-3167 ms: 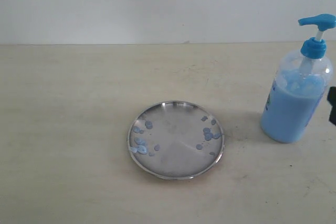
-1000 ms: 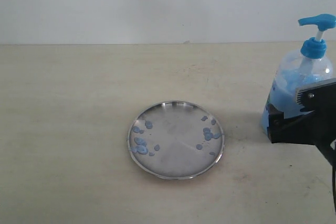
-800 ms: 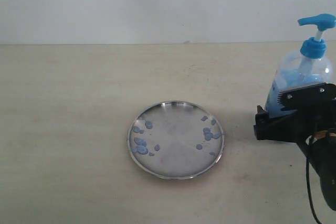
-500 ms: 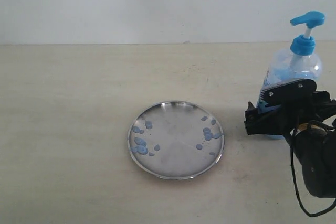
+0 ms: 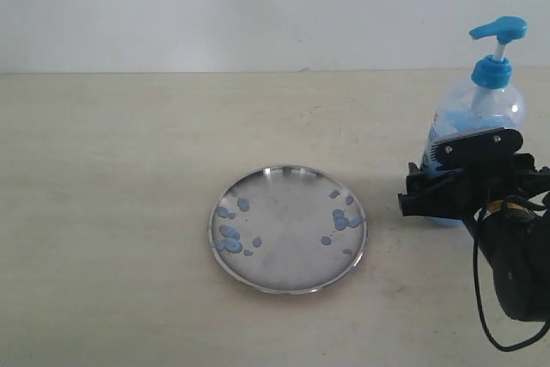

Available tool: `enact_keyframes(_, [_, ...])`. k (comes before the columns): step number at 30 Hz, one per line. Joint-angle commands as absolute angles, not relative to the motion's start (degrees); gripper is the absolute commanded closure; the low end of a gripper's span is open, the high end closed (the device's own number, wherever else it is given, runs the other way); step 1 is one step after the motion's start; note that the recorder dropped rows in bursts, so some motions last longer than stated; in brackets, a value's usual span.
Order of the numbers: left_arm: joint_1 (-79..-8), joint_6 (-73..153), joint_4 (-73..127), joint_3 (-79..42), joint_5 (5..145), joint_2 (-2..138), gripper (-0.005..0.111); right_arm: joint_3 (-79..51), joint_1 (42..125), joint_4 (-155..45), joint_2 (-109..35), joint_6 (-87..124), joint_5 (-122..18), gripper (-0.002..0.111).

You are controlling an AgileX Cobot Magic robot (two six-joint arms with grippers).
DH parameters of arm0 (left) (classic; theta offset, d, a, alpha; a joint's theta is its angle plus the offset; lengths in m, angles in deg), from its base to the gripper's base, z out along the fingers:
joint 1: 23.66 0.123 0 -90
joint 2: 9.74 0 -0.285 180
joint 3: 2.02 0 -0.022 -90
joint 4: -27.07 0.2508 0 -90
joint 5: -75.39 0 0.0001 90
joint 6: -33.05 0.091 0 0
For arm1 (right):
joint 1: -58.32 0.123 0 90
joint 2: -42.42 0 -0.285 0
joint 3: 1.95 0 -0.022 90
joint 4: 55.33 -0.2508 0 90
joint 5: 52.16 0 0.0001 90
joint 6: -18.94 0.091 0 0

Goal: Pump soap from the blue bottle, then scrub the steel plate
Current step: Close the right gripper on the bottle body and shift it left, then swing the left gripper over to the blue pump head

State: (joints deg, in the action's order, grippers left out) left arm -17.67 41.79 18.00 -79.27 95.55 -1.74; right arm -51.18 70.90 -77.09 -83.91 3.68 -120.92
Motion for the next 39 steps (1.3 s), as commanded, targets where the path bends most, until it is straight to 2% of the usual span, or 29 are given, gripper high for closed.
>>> enact_keyframes(1, [-17.5,42.0,18.0,-79.2,95.8,-2.0,0.102,-51.1,70.8,-65.4,-83.7,4.0,-122.1,0.108])
enact_keyframes(6, [-17.5,42.0,18.0,-79.2,95.8,-2.0,0.102,-51.1,70.8,-63.8,-83.7,-4.9,-122.1,0.108])
enact_keyframes(21, [-17.5,41.9,18.2,-79.2,93.4,-2.0,0.102,-51.1,70.8,-63.6,-83.7,-5.0,-121.6,0.108])
enact_keyframes(26, [-17.5,36.3,0.7,-79.2,83.8,-2.0,0.102,-51.1,70.8,-63.6,-83.7,-5.0,-120.6,0.108])
enact_keyframes(32, [-17.5,34.8,-16.1,-79.2,83.3,-2.0,0.102,-51.1,70.8,-63.6,-83.7,-5.0,-120.0,0.108])
enact_keyframes(39, [-17.6,36.6,-15.5,-79.2,79.3,-2.0,0.102,-51.1,70.8,-62.5,-83.7,-6.0,-118.8,0.108])
